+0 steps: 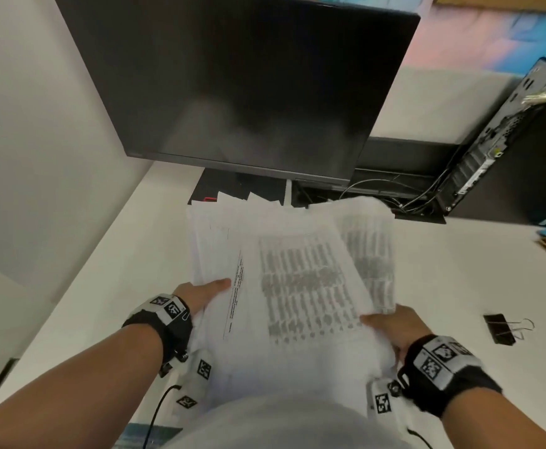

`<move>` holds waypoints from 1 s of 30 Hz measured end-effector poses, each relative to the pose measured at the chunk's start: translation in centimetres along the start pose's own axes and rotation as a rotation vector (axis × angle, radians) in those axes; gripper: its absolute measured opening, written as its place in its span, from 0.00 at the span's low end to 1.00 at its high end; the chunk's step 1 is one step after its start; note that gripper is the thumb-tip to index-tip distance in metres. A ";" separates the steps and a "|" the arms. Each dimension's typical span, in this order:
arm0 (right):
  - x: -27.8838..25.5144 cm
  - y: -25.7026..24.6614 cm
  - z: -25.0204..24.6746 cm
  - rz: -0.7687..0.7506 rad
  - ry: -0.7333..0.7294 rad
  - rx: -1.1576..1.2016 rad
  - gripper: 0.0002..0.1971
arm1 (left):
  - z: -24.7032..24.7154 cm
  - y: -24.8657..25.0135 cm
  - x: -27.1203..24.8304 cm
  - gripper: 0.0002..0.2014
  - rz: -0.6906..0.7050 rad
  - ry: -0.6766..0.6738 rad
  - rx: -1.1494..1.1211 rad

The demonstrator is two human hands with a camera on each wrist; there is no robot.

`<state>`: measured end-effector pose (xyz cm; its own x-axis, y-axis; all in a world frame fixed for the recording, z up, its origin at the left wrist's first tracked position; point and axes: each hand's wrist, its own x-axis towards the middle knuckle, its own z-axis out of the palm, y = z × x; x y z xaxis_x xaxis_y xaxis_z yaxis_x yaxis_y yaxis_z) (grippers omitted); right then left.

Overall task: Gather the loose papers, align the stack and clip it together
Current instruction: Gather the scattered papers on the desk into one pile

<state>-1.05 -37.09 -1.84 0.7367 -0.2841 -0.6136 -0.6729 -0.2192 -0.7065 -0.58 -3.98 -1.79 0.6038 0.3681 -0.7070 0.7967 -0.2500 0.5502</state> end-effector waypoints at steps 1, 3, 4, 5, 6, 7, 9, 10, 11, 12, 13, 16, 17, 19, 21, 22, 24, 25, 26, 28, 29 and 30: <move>0.4 0.3 0.7 0.000 -0.010 -0.044 0.30 | 0.0 -0.1 -0.1 0.48 0.001 0.001 -0.019; 1.5 0.5 1.4 -0.038 -0.007 -0.070 0.32 | -0.1 -0.4 0.0 0.51 0.007 -0.013 -0.049; 1.7 0.5 1.8 -0.047 0.012 -0.077 0.23 | -0.1 -0.5 0.0 0.53 0.020 -0.023 -0.063; 1.5 0.1 2.1 -0.054 0.008 -0.086 0.16 | -0.2 -0.5 -0.1 0.56 0.028 -0.032 -0.071; 1.7 0.0 2.6 -0.064 -0.018 -0.094 0.13 | -0.2 -0.6 -0.1 0.60 0.039 -0.037 -0.073; 1.5 -0.2 3.2 -0.061 -0.076 -0.110 0.16 | -0.2 -0.7 0.1 0.63 0.039 -0.035 -0.065; 0.8 -0.6 4.6 -0.064 -0.196 -0.214 0.34 | -0.1 -0.7 0.3 0.62 0.046 -0.036 -0.044; 0.9 -0.7 5.0 -0.070 -0.220 -0.261 0.46 | -0.1 -0.5 -0.2 0.56 0.052 -0.041 -0.029; 0.8 -1.0 5.2 -0.070 -0.216 -0.257 0.51 | -0.2 -0.4 -0.5 0.50 0.047 -0.036 -0.019; 1.0 -1.3 5.2 -0.069 -0.184 -0.208 0.47 | -0.2 -0.4 -0.4 0.45 0.052 -0.024 -0.017; 1.0 -1.7 4.9 -0.077 -0.112 -0.136 0.36 | -0.3 -0.5 -0.2 0.42 0.050 -0.017 -0.009; 1.9 -2.0 3.7 -0.133 0.112 -0.123 0.08 | -0.2 -0.7 0.3 0.38 0.063 -0.023 -0.008; 2.1 -2.1 3.5 -0.157 0.130 -0.190 0.05 | -0.3 -0.6 0.2 0.39 0.066 -0.032 -0.019; 2.1 -2.4 3.7 -0.175 0.066 -0.384 0.10 | -0.3 -0.7 0.4 0.42 0.067 -0.031 -0.031; 1.9 -2.8 4.4 -0.176 -0.043 -0.492 0.18 | -0.2 -0.6 0.2 0.42 0.072 -0.021 -0.032; 1.9 -2.9 4.8 -0.181 -0.049 -0.522 0.18 | -0.1 -0.7 0.3 0.42 0.076 -0.019 -0.043; 1.8 -3.4 5.2 -0.232 0.041 -0.529 0.09 | 0.1 -0.6 0.2 0.42 0.072 -0.015 -0.052; 1.7 -3.6 5.1 -0.240 0.102 -0.526 0.08 | 0.2 -0.5 -0.1 0.42 0.077 -0.009 -0.041; 2.0 -3.7 4.8 -0.212 0.154 -0.489 0.15 | 0.3 -0.4 -0.1 0.41 0.080 0.013 -0.043; 2.1 -3.9 4.3 -0.111 0.174 -0.422 0.24 | 0.6 -0.4 0.1 0.43 0.098 0.040 -0.023; 2.2 -3.9 4.1 -0.088 0.149 -0.423 0.23 | 0.8 -0.3 0.0 0.44 0.120 0.050 0.006; 2.5 -3.6 4.1 -0.085 0.109 -0.464 0.19 | 1.0 -0.1 0.0 0.43 0.133 0.060 0.030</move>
<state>3.52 -33.19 -2.30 0.7957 -0.3381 -0.5025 -0.5876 -0.6319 -0.5053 -0.63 -4.86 -2.32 0.7026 0.3822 -0.6003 0.7104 -0.3268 0.6234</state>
